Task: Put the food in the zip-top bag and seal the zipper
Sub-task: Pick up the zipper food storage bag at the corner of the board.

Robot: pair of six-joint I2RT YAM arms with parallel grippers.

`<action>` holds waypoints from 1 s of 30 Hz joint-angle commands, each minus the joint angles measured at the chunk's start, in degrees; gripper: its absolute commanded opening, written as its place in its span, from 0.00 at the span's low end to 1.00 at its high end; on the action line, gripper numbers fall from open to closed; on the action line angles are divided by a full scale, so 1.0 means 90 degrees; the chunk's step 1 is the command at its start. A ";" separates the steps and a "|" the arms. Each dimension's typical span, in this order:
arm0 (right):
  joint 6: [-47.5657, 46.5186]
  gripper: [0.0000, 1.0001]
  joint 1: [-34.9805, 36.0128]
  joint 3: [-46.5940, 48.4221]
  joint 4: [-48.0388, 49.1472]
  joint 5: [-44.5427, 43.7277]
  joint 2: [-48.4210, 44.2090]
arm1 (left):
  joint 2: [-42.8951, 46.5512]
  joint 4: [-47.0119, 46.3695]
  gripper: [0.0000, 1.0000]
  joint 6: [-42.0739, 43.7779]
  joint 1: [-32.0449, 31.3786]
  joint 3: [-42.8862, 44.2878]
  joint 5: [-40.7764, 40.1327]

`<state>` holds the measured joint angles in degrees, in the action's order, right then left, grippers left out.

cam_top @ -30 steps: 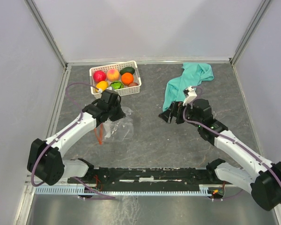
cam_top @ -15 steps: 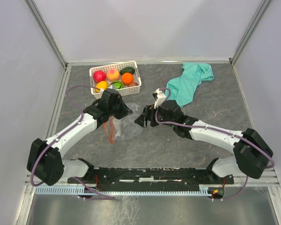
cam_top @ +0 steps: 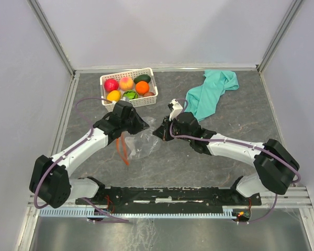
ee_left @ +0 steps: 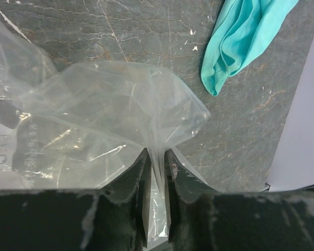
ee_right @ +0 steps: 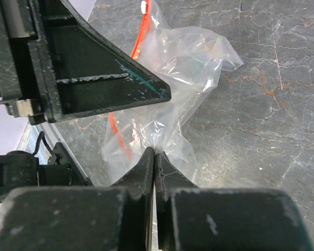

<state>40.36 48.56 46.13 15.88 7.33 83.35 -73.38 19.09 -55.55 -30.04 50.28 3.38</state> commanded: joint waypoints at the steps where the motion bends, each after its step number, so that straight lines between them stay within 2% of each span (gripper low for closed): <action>1: -0.0134 0.02 0.0020 0.0151 0.0152 -0.0269 -0.0175 | 0.0424 -0.0155 0.26 -0.0141 0.0007 0.0037 0.0042; 9: -0.0596 0.02 -0.0063 0.0066 -0.0667 -0.0853 -0.0772 | 0.1091 0.0340 0.46 0.0428 0.0562 0.0010 0.0133; 14: -0.0696 0.02 -0.0355 -0.0096 -0.0925 -0.0819 -0.1031 | 0.1549 0.0571 0.61 0.0808 0.1346 -0.0328 0.0523; 19: -0.0804 0.02 -0.0668 -0.0282 -0.1047 -0.0641 -0.1163 | 0.1811 0.0538 0.71 0.1051 0.1982 -0.0917 0.1039; 25: -0.0936 0.02 -0.0939 -0.0438 -0.1127 -0.0504 -0.1185 | 0.1571 -0.0322 0.74 0.1036 0.2129 -0.1617 0.1662; 30: -0.0969 0.02 -0.1088 -0.0611 -0.1090 -0.0459 -0.1087 | 0.1006 -0.1078 0.75 0.1103 0.2206 -0.1789 0.2129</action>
<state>32.93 39.64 41.54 4.93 2.52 74.56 -61.69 18.79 -48.77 -10.87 34.63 16.71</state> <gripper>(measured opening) 0.023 0.746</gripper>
